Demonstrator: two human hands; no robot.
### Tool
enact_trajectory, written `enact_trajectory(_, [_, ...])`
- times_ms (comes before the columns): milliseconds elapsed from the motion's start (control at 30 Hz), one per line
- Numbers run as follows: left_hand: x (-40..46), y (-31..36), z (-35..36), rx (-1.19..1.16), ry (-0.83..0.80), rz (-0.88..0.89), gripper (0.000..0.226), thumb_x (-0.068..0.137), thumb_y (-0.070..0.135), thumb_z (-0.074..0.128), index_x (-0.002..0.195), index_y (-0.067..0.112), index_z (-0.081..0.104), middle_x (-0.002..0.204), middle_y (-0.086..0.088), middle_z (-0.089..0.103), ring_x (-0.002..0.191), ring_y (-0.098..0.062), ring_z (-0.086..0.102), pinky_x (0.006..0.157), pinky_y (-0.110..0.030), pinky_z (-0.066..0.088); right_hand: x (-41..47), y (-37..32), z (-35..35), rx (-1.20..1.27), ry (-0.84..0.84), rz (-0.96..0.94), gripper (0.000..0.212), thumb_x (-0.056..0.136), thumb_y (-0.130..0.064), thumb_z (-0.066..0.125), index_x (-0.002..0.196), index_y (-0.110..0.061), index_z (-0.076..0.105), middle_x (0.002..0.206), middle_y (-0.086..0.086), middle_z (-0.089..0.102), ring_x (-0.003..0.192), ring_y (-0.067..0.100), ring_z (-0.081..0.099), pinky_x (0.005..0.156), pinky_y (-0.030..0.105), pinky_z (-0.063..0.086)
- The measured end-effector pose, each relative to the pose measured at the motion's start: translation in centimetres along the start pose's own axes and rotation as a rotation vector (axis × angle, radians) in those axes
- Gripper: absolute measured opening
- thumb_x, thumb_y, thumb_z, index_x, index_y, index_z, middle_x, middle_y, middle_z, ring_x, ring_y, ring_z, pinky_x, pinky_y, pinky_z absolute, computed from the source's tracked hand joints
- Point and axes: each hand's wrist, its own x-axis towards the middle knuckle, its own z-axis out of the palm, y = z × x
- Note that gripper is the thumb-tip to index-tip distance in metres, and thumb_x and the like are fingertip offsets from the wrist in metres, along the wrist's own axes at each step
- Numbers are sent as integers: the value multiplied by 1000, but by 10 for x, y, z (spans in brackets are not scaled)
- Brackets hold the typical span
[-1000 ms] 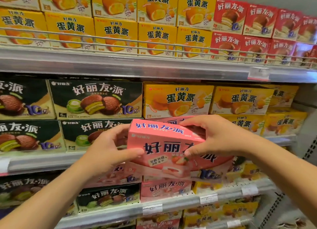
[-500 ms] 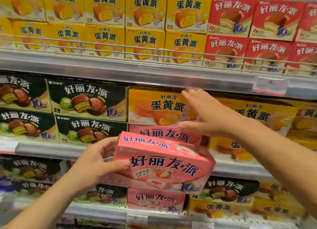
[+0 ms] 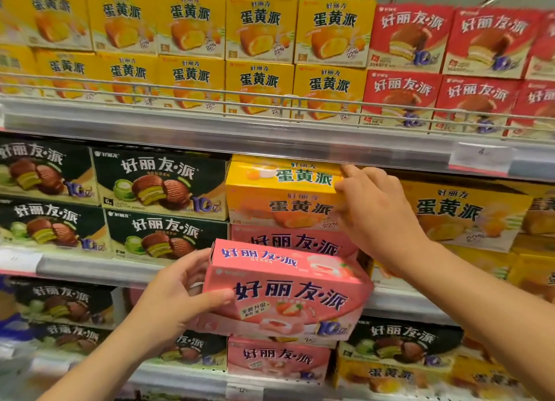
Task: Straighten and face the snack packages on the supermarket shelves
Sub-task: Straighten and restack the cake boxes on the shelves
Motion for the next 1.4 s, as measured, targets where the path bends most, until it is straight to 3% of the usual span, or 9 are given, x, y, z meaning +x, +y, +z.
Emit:
enact_trajectory(133, [-1,-2,2,-39,-29,-8,65,63,19,82,122,29,57,111,11,72,103,-6,67,78,-13,52,-2,3,-4,-42,-58,6,50,59,-28,84,99,-11,59,126,13,57,110,35,47,84,45,41])
enact_trajectory(333, [2,-5,-2,-39,-51,-8,64,64,18,82,123,27,58,112,12,72,104,-6,67,80,-13,52,5,0,-9,-63,-78,14,86,56,-39,84,131,-12,51,115,13,53,108,34,47,91,47,42])
enact_trajectory(533, [9,-7,-5,-44,-65,-15,68,62,21,84,124,28,57,115,14,70,108,-6,65,83,-20,54,8,-1,-18,-24,-132,-11,77,60,-43,80,128,-21,49,122,3,52,114,26,44,92,41,33])
enact_trajectory(867, [18,-8,-6,82,-54,6,62,64,26,88,118,34,59,109,20,71,103,2,64,91,-26,48,7,-8,-89,567,-402,248,88,62,-57,80,139,-37,44,115,-26,55,99,-4,57,82,21,46])
enact_trajectory(967, [23,-9,-8,131,-58,53,41,77,2,77,105,28,62,97,26,72,95,3,65,79,-10,49,-8,-6,-118,668,-457,274,79,54,-60,82,124,-48,50,97,-30,64,85,-10,63,66,11,46])
enact_trajectory(1067, [23,1,-6,140,-61,115,30,71,5,79,93,21,67,86,27,72,86,-3,68,66,-4,46,-27,-11,-137,747,-530,277,79,48,-58,85,120,-44,56,101,-32,64,83,-5,66,65,12,50])
enact_trajectory(1167, [20,12,1,17,49,121,35,59,-3,85,50,19,59,47,12,64,55,-11,59,49,-10,45,-44,-15,-144,778,-605,244,83,49,-57,88,124,-40,56,107,-30,64,89,-3,66,70,14,52])
enact_trajectory(1267, [32,19,-8,-83,107,25,26,72,5,79,88,-10,65,67,-10,72,73,-26,66,62,-26,48,-62,-16,-150,788,-660,190,85,49,-60,86,126,-45,53,113,-34,60,95,-9,62,73,9,48])
enact_trajectory(1400, [41,43,-16,-31,48,130,29,76,9,73,101,23,70,84,9,76,73,-1,71,54,-10,49,-76,-13,-155,935,-777,151,71,56,-48,90,119,-49,55,110,-26,66,93,-1,67,75,13,51])
